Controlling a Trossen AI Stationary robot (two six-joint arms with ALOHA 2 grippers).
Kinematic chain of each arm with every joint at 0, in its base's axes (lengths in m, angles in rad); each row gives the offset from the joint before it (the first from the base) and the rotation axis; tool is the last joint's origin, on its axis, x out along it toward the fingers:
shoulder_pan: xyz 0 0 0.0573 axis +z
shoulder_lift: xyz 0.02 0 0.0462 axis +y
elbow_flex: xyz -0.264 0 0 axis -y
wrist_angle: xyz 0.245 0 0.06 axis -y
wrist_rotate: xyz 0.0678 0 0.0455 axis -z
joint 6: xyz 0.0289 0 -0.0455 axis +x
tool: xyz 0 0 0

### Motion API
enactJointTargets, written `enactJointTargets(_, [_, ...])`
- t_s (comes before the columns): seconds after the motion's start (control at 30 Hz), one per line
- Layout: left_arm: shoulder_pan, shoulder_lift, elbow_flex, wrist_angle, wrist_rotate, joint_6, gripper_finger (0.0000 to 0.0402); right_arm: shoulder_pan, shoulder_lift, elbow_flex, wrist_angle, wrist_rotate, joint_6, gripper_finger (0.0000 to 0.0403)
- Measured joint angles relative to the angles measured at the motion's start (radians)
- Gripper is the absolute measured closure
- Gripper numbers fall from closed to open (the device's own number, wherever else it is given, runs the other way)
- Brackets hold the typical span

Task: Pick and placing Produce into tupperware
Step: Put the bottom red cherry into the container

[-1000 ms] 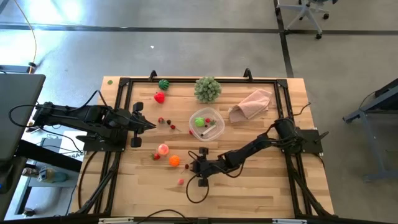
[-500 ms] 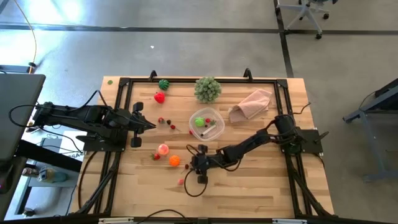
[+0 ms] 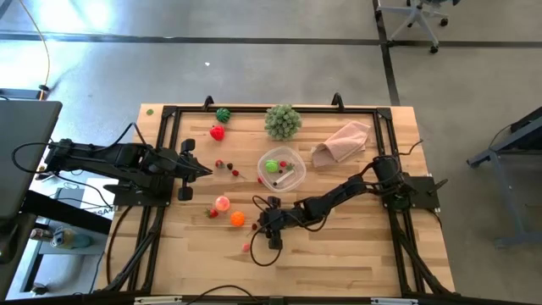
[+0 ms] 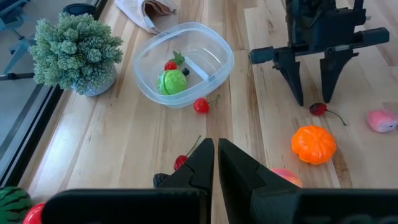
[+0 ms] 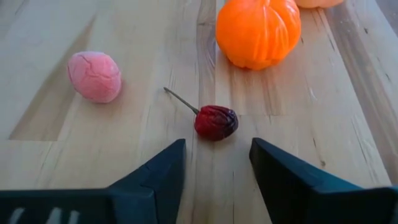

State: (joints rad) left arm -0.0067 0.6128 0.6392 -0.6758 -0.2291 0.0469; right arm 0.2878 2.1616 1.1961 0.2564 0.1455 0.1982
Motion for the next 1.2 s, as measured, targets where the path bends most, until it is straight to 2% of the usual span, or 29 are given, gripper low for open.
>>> enactJointTargets(0.5, [0.0, 0.0, 0.0, 0.0, 0.0, 0.0, 0.0387, -0.03, 0.004, -0.002, 0.055, 0.002, -0.039, 0.0219])
enactJointTargets(1.2, [0.0, 0.0, 0.0, 0.0, 0.0, 0.0, 0.0387, -0.029, 0.002, -0.002, 0.122, -0.072, -0.067, 0.022])
